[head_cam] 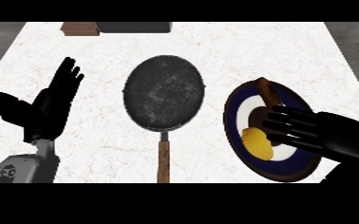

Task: Pick the lemon from the plate and place it in the pan

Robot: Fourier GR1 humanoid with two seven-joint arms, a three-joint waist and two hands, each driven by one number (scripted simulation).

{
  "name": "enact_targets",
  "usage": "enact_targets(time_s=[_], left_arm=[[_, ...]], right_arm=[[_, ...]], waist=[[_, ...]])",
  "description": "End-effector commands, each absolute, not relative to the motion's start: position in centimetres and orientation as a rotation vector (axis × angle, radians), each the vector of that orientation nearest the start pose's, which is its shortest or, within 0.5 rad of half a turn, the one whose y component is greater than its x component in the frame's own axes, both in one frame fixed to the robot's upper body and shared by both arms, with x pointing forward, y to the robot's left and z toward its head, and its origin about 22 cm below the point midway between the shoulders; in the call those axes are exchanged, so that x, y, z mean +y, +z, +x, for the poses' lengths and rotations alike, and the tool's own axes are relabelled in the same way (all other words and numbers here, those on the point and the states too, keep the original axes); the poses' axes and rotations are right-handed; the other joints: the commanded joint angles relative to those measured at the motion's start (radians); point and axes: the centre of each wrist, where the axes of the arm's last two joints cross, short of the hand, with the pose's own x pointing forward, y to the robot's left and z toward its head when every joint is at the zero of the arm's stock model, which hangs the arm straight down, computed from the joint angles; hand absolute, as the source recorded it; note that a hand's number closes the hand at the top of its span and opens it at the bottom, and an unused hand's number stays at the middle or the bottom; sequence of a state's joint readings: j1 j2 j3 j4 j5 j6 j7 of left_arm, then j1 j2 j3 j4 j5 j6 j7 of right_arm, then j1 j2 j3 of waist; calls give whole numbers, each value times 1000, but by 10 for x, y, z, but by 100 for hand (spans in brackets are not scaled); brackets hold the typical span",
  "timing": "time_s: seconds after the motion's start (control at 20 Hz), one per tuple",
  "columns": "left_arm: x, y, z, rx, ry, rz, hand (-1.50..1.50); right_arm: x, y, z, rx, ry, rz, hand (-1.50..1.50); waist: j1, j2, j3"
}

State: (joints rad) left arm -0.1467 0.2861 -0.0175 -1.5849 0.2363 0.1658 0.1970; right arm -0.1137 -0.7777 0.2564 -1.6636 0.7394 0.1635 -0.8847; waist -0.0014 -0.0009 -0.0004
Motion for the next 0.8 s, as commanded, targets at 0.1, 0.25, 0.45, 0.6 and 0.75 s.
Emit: enact_targets(time_s=[0.1,0.25,0.45,0.6,0.75], left_arm=[[270,71,283,-1513,48,104,0],[269,71,279,-1517,40,108,0],[274,66,282,-1508,45,102,0],[266,50,274,-1536,45,117,0],[275,53,281,-1533,40,86,0]], right_arm=[[-309,69,257,2444,-2588,304,-150],[-294,81,277,2456,-2603,255,-150],[-271,70,277,2421,-2601,249,-150],[-281,61,288,2358,-2678,289,-150],[-259,41,287,2365,-2649,242,-150]], waist=[[2,1,1],[5,1,0],[4,1,0],[5,2,0],[7,2,0]])
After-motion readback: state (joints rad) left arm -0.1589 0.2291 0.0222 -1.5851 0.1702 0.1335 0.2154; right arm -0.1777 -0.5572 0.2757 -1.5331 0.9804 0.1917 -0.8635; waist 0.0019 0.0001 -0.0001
